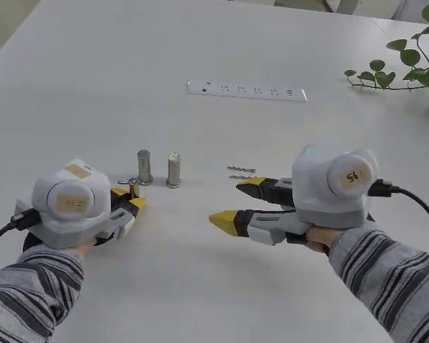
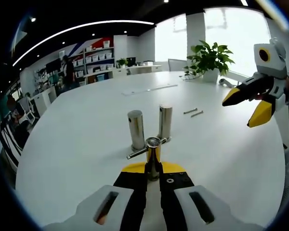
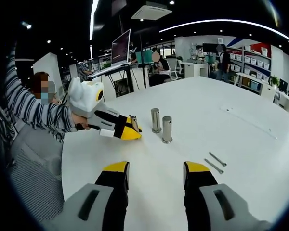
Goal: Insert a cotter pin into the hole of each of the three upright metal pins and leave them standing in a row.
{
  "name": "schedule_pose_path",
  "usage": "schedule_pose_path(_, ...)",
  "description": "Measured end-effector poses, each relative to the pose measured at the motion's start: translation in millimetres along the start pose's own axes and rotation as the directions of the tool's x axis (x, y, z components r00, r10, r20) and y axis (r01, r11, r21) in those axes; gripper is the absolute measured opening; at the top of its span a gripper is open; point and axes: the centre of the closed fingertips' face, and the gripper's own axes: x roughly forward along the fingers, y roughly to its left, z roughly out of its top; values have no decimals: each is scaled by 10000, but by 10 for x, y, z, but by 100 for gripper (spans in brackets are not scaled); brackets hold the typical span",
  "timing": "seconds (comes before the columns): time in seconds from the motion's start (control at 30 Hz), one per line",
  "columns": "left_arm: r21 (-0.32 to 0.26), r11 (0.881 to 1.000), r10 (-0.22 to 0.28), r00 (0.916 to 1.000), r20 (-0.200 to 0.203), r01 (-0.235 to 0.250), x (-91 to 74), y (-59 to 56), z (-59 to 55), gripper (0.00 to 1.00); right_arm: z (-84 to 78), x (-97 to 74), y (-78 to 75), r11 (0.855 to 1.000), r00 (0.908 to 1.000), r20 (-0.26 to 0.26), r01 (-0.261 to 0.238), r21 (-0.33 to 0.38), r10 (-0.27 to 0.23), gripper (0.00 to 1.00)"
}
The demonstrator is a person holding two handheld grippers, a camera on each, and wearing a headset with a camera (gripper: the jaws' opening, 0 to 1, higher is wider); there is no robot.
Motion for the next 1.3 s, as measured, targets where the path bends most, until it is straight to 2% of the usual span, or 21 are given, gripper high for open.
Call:
schedule_pose_path(0.7, -95, 9999, -81, 9999, 125, 82, 3, -9, -7, 6, -19, 1, 19, 9997, 10000, 5, 63, 220, -63, 40)
schedule_pose_path(0.8, -109, 9999, -122, 9999, 47, 122, 7, -10, -22, 5, -20, 4, 20, 9997, 10000, 34, 75, 249, -76, 40)
schedule_pose_path(0.87, -175, 9997, -179, 9997, -145, 176, 9, -15, -63, 6, -24, 9, 27, 9992, 9999, 93, 56, 392, -60, 40)
schedule_pose_path(1.1, -351, 9994, -85, 9999, -99, 82, -35, 30, -78, 14, -37, 13, 24, 9985, 9999, 140, 90, 544, -98, 40)
schedule_pose_path(1.3, -445, 9989, -136, 9999, 57, 139, -90, 7, -47, 23, -10, 28, -13, 9975, 9994, 236, 234, 667, -250, 40)
